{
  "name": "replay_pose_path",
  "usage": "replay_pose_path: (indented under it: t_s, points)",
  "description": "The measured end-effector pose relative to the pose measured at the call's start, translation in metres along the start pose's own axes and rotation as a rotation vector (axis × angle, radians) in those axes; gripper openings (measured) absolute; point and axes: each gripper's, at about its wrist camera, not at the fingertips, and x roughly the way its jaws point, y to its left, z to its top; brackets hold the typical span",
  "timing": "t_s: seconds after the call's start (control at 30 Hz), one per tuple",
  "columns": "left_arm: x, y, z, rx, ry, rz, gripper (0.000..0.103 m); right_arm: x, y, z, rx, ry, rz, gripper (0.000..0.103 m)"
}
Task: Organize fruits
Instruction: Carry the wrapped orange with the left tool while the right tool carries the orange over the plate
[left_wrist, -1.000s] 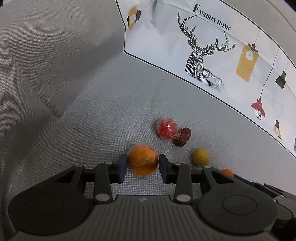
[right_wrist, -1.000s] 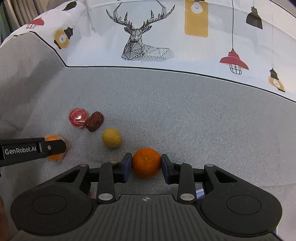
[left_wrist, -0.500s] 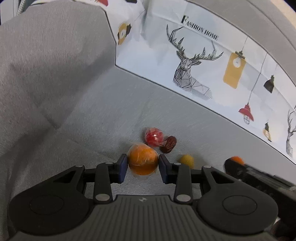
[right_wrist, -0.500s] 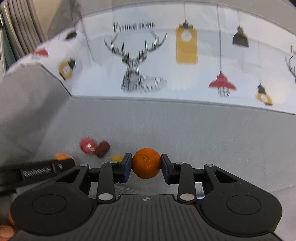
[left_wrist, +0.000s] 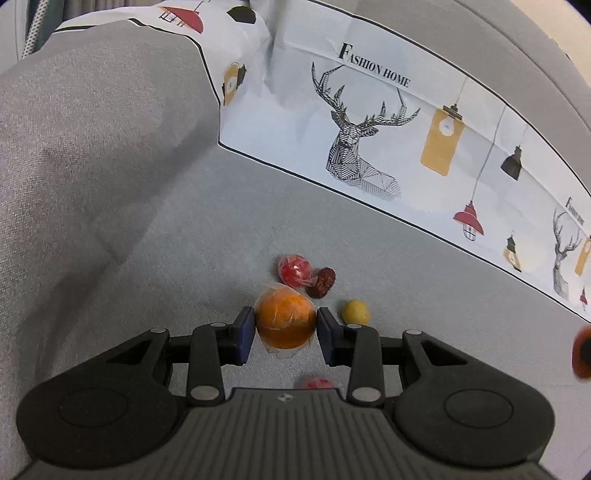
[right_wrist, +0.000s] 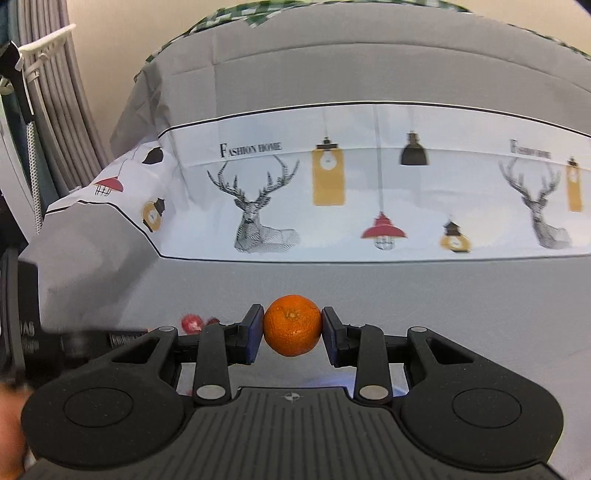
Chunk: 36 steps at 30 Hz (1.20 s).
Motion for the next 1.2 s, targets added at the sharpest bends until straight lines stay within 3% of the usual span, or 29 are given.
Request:
replay_pose_path:
  t_s: [0.1, 0.23, 0.73, 0.97, 1.07, 1.2]
  points:
    - [-0.003, 0.001, -0.002, 0.003, 0.014, -0.005, 0.040, -0.007, -0.014, -0.024, 0.007, 0.005, -0.033, 0.036]
    - [-0.006, 0.000, -0.005, 0.012, 0.049, -0.009, 0.040, 0.002, -0.031, -0.052, 0.053, 0.076, -0.066, 0.036]
    - [-0.005, -0.033, -0.016, 0.132, 0.042, -0.078, 0.040, 0.005, -0.089, -0.057, 0.153, 0.099, -0.128, 0.036]
    - [-0.006, -0.066, -0.026, 0.188, 0.037, -0.238, 0.040, 0.006, -0.104, -0.063, 0.166, 0.127, -0.138, 0.036]
    - [-0.005, -0.088, -0.037, 0.266, 0.066, -0.329, 0.040, 0.007, -0.105, -0.064, 0.158, 0.138, -0.143, 0.036]
    - [-0.007, -0.110, -0.054, 0.371, 0.065, -0.364, 0.040, 0.011, -0.105, -0.066, 0.144, 0.172, -0.148, 0.036]
